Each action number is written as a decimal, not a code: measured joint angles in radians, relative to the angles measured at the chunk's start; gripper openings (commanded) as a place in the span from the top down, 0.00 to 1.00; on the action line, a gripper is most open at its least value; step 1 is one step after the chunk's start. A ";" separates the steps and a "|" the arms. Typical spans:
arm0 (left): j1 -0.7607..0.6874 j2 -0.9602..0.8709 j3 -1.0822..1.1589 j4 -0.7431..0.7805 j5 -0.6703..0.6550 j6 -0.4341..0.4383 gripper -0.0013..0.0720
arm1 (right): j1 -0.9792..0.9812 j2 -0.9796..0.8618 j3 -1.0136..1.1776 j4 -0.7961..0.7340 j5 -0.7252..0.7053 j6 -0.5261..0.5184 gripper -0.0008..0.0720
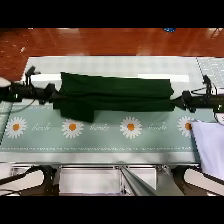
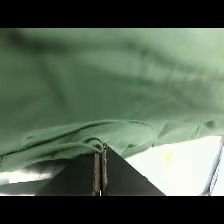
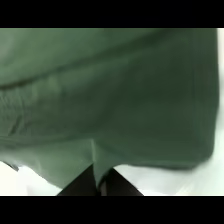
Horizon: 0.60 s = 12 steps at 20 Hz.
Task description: Fold the shirts.
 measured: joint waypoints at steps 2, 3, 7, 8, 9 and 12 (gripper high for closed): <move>-0.026 -0.096 0.137 -0.010 0.014 -0.029 0.96 | 0.027 -0.077 0.097 0.009 -0.015 0.010 0.95; -0.039 -0.152 0.212 -0.008 0.017 -0.047 0.96 | 0.037 -0.114 0.144 0.016 -0.021 0.017 0.95; -0.065 -0.368 0.496 -0.008 0.017 -0.141 0.96 | 0.056 -0.266 0.329 0.024 -0.054 0.059 0.95; -0.068 -0.417 0.559 -0.006 0.017 -0.162 0.96 | 0.059 -0.297 0.367 0.026 -0.053 0.068 0.95; -0.072 -0.460 0.610 -0.001 0.015 -0.179 0.96 | 0.060 -0.328 0.401 0.026 -0.056 0.074 0.95; -0.085 -0.565 0.714 0.002 -0.002 -0.203 0.79 | 0.063 -0.413 0.476 0.041 -0.069 0.093 0.83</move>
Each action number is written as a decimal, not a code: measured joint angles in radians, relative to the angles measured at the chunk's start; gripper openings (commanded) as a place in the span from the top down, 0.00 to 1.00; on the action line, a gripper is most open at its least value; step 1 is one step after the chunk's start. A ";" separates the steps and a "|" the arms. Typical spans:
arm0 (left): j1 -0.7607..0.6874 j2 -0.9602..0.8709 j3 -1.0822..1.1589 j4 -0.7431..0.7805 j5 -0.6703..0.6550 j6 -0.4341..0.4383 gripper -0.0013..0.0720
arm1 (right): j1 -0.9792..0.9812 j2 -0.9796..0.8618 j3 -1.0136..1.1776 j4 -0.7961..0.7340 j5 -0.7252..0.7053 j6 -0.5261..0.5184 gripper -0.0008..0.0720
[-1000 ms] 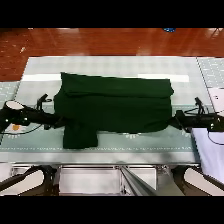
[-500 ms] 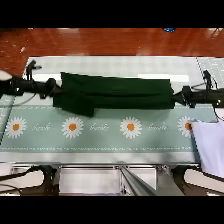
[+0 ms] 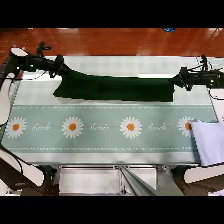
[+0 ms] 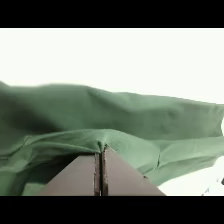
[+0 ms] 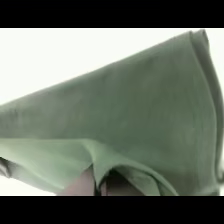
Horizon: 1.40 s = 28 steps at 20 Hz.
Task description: Fold the shirts.
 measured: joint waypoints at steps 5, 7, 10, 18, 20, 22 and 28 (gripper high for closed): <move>0.000 -0.075 0.064 0.001 -0.022 -0.012 0.29 | -0.004 -0.064 0.038 0.015 -0.040 0.005 0.42; 0.034 -0.074 0.103 0.033 -0.053 -0.050 0.29 | -0.029 -0.056 0.047 0.015 -0.022 0.006 0.42; 0.108 -0.017 0.163 0.147 -0.144 -0.103 0.29 | -0.103 0.000 0.055 -0.006 0.035 0.011 0.43; 0.126 0.425 -0.069 0.589 -0.114 -0.166 0.29 | -0.165 0.160 -0.161 -0.233 -0.115 0.144 0.42; 0.072 0.560 -0.236 0.588 -0.019 -0.152 0.29 | -0.143 0.134 -0.190 -0.192 -0.137 0.133 0.42; 0.008 0.669 -0.383 0.583 0.057 -0.139 0.29 | -0.114 0.101 -0.205 -0.142 -0.151 0.112 0.42; -0.150 0.789 -0.573 0.554 0.156 -0.125 0.29 | -0.020 -0.014 -0.156 -0.040 -0.167 0.097 0.45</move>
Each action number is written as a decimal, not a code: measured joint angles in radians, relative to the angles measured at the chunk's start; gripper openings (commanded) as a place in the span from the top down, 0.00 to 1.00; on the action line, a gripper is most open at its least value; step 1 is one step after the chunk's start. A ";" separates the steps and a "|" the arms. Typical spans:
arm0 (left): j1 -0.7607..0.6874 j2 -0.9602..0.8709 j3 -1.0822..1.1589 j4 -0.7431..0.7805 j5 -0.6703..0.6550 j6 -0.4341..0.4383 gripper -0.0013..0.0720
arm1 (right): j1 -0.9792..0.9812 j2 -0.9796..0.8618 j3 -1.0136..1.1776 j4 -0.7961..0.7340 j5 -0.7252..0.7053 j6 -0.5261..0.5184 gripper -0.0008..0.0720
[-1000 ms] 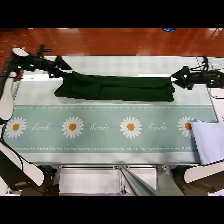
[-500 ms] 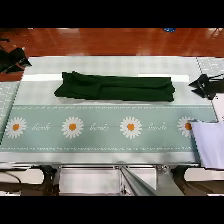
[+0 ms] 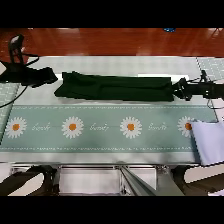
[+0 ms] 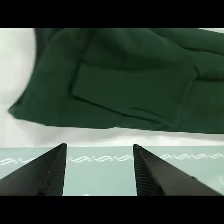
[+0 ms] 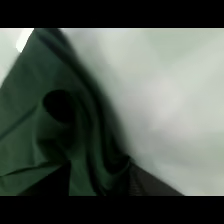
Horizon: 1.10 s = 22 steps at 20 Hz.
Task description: Fold the shirts.
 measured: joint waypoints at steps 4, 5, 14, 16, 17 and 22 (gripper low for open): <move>-0.043 0.008 -0.025 -0.057 0.051 0.001 0.29 | 0.074 -0.051 0.074 -0.007 0.010 0.012 0.95; -0.048 0.007 -0.027 -0.071 0.058 0.003 0.29 | 0.089 -0.052 0.094 0.000 0.019 0.006 0.95; -0.109 -0.008 -0.033 -0.177 0.033 0.062 0.96 | 0.128 0.324 0.037 -0.159 0.138 -0.006 0.95; -0.168 -0.033 -0.033 -0.213 0.056 0.080 0.96 | 0.130 0.491 -0.055 -0.201 0.159 -0.005 0.95; -0.204 -0.053 -0.030 -0.229 0.076 0.085 0.96 | 0.130 0.576 -0.099 -0.208 0.163 -0.002 0.95; -0.428 -0.269 0.066 -0.338 0.151 0.095 0.96 | 0.130 0.983 -0.278 -0.247 0.242 0.068 0.95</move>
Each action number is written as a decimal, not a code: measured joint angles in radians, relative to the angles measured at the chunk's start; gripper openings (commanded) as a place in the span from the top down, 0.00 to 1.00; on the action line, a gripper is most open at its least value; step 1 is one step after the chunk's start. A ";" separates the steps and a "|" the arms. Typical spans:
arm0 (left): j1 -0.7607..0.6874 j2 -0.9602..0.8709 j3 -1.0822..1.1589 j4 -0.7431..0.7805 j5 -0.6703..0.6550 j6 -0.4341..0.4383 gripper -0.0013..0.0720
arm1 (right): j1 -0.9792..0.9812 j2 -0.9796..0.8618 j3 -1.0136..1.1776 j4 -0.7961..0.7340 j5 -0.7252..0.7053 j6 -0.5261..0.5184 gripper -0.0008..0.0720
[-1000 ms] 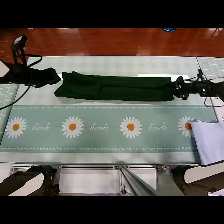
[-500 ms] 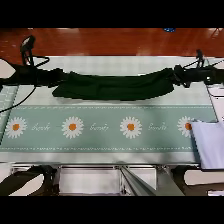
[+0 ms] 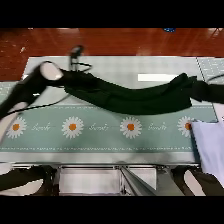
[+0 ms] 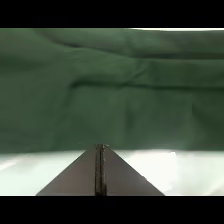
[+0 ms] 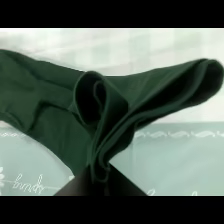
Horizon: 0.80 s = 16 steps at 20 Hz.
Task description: Fold the shirts.
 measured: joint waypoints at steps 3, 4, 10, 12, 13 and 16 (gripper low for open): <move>-0.134 -0.168 0.114 -0.089 0.005 -0.005 0.96 | 0.000 0.161 -0.042 -0.007 0.043 0.052 0.95; -0.178 -0.225 0.160 -0.115 0.001 -0.006 0.96 | 0.000 0.196 -0.049 -0.007 0.053 0.064 0.95; -0.389 -0.463 0.355 -0.234 -0.103 -0.027 0.96 | 0.000 0.284 -0.065 -0.004 0.085 0.102 0.95; -0.420 -0.498 0.383 -0.262 -0.128 -0.024 0.96 | 0.000 0.291 -0.066 -0.002 0.088 0.105 0.95; -0.418 -0.506 0.395 -0.274 -0.129 -0.017 0.96 | 0.000 0.293 -0.067 -0.002 0.089 0.105 0.95; -0.341 -0.500 0.415 -0.289 -0.189 -0.005 0.96 | 0.000 0.295 -0.067 0.000 0.084 0.105 0.95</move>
